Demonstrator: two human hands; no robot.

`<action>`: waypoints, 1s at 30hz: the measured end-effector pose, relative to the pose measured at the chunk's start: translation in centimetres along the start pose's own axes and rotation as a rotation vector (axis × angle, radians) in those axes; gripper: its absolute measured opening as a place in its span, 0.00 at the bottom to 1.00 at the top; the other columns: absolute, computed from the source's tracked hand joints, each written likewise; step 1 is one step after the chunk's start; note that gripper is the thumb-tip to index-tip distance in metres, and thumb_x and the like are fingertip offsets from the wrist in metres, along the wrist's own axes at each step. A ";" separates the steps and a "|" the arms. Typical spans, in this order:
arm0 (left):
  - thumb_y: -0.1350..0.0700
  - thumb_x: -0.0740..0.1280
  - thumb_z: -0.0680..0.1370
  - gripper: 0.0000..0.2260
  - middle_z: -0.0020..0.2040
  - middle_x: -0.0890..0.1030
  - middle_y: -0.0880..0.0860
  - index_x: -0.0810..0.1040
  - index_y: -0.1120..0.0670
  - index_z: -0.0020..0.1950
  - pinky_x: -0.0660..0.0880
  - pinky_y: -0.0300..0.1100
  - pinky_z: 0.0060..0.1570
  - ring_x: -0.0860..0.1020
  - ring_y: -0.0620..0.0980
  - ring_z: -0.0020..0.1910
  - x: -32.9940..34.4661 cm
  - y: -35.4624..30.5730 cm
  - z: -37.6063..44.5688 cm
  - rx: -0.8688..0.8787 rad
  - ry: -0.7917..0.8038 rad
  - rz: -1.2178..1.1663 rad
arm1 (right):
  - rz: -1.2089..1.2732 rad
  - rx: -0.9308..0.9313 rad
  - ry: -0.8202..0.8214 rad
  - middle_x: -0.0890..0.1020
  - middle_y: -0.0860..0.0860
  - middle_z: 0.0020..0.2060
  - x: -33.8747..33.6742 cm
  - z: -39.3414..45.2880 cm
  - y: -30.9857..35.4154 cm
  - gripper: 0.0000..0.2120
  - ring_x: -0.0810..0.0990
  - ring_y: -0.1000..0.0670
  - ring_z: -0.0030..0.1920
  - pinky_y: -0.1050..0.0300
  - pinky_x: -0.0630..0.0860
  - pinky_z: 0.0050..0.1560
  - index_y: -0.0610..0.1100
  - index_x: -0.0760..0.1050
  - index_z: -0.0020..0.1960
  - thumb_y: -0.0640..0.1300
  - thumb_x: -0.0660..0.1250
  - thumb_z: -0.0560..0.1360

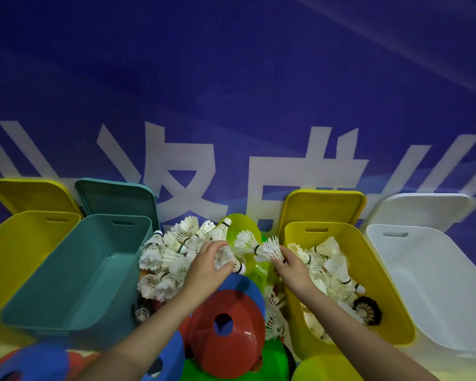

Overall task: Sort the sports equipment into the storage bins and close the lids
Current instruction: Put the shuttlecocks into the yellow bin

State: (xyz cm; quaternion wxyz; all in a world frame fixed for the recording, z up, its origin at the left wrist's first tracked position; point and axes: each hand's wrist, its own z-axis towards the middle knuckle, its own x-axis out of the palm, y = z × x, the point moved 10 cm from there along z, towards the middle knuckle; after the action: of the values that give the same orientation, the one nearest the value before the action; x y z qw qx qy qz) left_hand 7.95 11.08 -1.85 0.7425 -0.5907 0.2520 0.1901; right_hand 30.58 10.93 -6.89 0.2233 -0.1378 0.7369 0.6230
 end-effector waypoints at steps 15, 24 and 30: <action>0.54 0.70 0.75 0.17 0.59 0.73 0.46 0.70 0.42 0.61 0.72 0.41 0.56 0.73 0.45 0.59 8.8 -2.6 -5.3 -0.188 -0.063 -0.209 | 0.049 0.069 -0.102 0.79 0.44 0.60 -12.5 -2.5 -8.8 0.22 0.78 0.43 0.58 0.40 0.74 0.60 0.44 0.70 0.67 0.54 0.61 0.78; 0.57 0.68 0.77 0.15 0.60 0.73 0.48 0.72 0.47 0.62 0.70 0.34 0.49 0.73 0.43 0.57 11.6 -5.4 -4.7 -0.210 -0.137 -0.347 | -0.014 -0.009 -0.161 0.79 0.48 0.59 -19.0 -3.4 -10.8 0.16 0.77 0.47 0.56 0.53 0.72 0.57 0.46 0.71 0.66 0.46 0.61 0.80; 0.54 0.68 0.76 0.15 0.57 0.75 0.44 0.71 0.44 0.61 0.72 0.38 0.52 0.74 0.45 0.57 15.0 -9.5 -3.8 -0.131 -0.028 -0.284 | -0.138 -0.077 -0.119 0.79 0.51 0.60 -19.0 -3.5 -11.7 0.21 0.77 0.48 0.59 0.55 0.72 0.57 0.45 0.69 0.69 0.51 0.62 0.78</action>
State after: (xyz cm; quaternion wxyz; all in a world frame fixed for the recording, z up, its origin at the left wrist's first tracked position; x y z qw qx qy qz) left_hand 24.89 4.96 -4.04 0.7254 -0.6647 0.1426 0.1077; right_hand 51.99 3.89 -6.97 0.3033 -0.1595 0.6867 0.6411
